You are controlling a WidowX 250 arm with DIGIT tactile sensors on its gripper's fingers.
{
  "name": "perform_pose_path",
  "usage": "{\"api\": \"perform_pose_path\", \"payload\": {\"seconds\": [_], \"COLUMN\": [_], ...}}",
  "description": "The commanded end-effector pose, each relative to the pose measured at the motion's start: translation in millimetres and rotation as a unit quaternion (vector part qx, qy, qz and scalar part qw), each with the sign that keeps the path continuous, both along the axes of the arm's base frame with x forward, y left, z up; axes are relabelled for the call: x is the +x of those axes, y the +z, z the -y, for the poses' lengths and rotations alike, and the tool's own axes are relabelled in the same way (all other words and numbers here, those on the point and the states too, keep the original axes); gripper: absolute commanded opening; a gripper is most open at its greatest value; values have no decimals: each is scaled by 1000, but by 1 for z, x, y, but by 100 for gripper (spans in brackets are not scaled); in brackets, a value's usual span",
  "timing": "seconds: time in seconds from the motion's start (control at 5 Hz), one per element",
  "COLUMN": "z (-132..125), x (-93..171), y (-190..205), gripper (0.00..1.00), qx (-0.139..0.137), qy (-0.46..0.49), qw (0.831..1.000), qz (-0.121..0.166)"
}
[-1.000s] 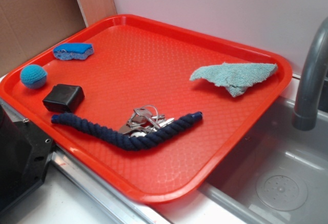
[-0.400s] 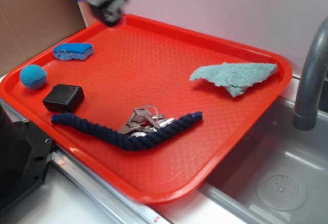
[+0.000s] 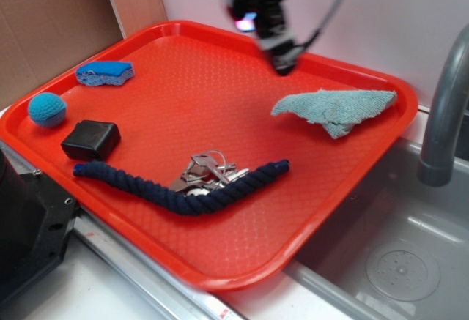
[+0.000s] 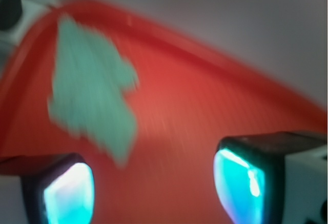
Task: Grab the blue cloth.
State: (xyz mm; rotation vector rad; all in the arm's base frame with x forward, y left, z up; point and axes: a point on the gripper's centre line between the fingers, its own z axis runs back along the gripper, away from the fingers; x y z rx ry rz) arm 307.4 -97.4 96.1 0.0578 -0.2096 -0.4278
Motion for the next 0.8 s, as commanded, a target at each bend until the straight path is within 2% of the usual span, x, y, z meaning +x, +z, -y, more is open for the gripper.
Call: {"api": "perform_pose_path", "payload": {"seconds": [0.0, 0.2, 0.4, 0.6], "z": [35, 25, 27, 27], "x": [12, -20, -16, -16], "y": [-13, -19, -37, -37], "gripper": [100, 100, 100, 100], "qx": [20, 41, 51, 51], "qy": [-74, -89, -89, -89], "qw": [997, 995, 993, 993], "qz": [-5, -34, -63, -63]}}
